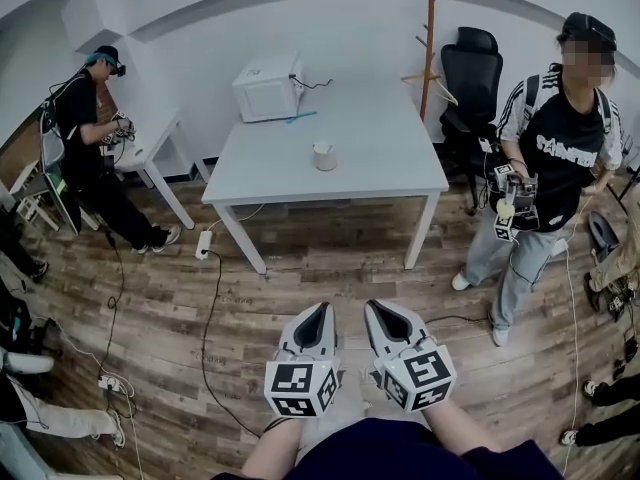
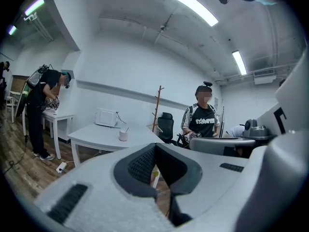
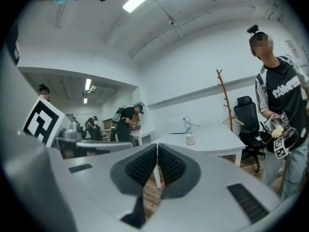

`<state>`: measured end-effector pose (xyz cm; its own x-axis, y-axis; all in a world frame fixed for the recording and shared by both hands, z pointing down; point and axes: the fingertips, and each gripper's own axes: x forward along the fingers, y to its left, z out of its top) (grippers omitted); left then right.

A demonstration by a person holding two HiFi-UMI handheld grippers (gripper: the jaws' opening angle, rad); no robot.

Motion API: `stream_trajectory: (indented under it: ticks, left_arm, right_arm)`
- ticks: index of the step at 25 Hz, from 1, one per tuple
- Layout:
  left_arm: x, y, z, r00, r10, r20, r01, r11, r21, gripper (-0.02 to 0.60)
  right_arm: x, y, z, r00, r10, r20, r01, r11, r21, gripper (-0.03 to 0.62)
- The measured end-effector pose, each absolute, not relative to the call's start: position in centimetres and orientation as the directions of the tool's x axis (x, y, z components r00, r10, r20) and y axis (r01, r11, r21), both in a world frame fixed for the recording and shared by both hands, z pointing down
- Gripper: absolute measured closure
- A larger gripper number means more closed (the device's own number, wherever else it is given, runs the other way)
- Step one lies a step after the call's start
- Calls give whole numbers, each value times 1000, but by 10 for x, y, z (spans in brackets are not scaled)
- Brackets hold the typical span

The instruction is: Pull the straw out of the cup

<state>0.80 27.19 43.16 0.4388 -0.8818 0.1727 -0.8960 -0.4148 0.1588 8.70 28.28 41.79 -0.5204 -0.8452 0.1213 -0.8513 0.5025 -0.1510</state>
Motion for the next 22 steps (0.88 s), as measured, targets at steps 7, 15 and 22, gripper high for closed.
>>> stream_trajectory:
  ticks: [7, 15, 22]
  left_arm:
    - [5, 255, 440, 432, -884, 181, -898, -403, 178, 565]
    - [-3, 214, 451, 427, -881, 203, -897, -385, 216, 565]
    - [-4, 171, 454, 449, -869, 209, -887, -407, 217, 565]
  right_arm:
    - [85, 270, 425, -535, -838, 112, -840, 514, -173, 563]
    - [79, 228, 427, -532, -837, 129, -845, 514, -149, 563]
    - [76, 187, 429, -525, -841, 128, -849, 506, -152, 563]
